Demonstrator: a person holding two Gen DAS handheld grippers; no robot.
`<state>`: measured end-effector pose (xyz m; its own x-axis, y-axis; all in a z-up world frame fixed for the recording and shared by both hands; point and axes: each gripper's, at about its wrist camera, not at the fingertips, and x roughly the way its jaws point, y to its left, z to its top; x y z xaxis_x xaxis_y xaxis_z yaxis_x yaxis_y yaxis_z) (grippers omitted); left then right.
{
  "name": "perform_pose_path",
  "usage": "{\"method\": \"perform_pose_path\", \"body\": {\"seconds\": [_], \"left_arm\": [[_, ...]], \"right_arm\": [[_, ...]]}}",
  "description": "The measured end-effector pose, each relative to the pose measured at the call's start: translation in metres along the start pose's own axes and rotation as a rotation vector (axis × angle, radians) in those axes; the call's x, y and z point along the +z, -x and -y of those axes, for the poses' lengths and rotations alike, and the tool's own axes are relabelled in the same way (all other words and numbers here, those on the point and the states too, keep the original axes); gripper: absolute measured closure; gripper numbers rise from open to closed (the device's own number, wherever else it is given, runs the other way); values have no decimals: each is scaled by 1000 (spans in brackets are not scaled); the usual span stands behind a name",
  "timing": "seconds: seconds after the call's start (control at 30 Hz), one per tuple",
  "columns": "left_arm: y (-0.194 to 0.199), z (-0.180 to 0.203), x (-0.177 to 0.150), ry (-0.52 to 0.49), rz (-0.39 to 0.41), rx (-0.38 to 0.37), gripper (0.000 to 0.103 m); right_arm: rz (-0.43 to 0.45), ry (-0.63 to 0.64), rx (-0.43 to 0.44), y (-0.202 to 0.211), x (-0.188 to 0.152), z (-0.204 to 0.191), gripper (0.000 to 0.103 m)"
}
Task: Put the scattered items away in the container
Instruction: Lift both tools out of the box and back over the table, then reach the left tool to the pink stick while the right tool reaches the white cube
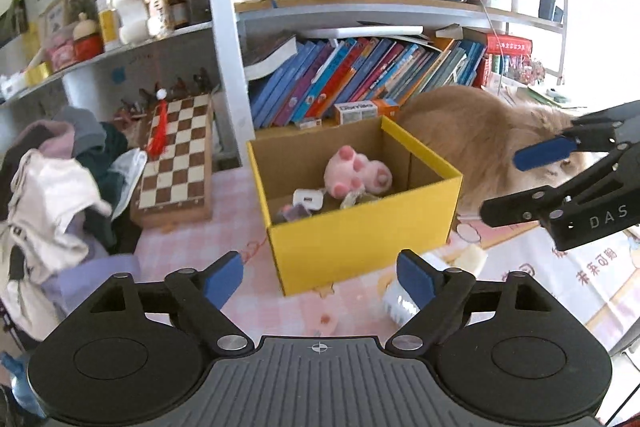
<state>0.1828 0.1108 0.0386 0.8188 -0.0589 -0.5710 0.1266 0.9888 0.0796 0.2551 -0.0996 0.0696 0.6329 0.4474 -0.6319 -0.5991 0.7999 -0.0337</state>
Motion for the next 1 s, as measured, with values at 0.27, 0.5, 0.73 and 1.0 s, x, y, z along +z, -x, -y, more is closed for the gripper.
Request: {"method": "perform_pose_path", "body": {"seconds": [0.27, 0.5, 0.73, 1.0], "left_arm": [[10, 5, -37, 23, -31, 23, 16], [11, 23, -67, 28, -77, 10, 16], [14, 41, -90, 3, -98, 17, 16], [19, 56, -109, 19, -98, 37, 16]], "right_arm": [[-30, -41, -63, 7, -51, -19, 27], [-94, -109, -79, 6, -93, -30, 27], [-108, -109, -124, 6, -123, -41, 27], [-95, -121, -145, 11, -139, -52, 28]]}}
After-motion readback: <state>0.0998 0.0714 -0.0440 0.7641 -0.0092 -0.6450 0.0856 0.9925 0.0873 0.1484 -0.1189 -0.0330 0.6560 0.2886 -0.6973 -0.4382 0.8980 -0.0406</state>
